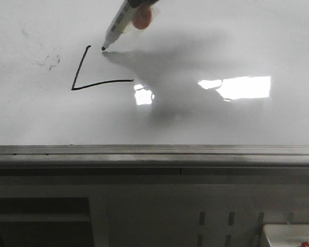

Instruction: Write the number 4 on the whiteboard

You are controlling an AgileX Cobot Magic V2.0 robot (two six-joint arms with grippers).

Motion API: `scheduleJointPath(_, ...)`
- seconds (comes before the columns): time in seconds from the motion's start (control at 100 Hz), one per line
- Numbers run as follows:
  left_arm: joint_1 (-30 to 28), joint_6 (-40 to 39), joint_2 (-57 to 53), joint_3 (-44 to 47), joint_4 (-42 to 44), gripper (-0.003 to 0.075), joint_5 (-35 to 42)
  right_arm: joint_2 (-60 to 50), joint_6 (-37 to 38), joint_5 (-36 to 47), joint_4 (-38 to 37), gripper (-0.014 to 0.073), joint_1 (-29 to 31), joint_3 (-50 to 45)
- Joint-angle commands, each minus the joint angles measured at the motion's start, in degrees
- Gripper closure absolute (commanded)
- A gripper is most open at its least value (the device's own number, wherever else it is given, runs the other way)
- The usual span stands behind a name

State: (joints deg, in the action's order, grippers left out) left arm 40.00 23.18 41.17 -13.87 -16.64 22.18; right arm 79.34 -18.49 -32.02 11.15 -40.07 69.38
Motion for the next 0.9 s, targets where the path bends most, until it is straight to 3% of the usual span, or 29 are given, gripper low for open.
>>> scheduleJointPath(0.0, 0.19, 0.18, -0.18, -1.51, -0.09, 0.0355, 4.75, -1.08, -0.76, 3.46, -0.13, 0.0658, 0.31, 1.88)
scheduleJointPath(0.28, 0.19, 0.18, -0.18, -1.51, -0.09, 0.0355, 5.78, -1.06, -0.66, -2.39, 1.12, 0.0658, -1.73, -0.82)
scheduleJointPath(0.59, 0.19, 1.84, -0.18, -1.51, 0.42, 0.0355, 5.64, -1.41, -0.66, 1.27, 2.93, 0.0658, -4.06, -5.58)
scheduleJointPath(0.81, 3.51, 0.83, 1.03, -1.51, 19.46, 0.0355, -0.65, -4.01, -0.66, -0.48, 3.02, 0.0658, -8.93, -2.55)
scheduleJointPath(0.89, 6.37, 0.83, 3.37, -1.51, 20.52, 0.0355, -0.74, -4.00, -0.66, -1.00, 3.02, 0.0658, -10.95, -1.35)
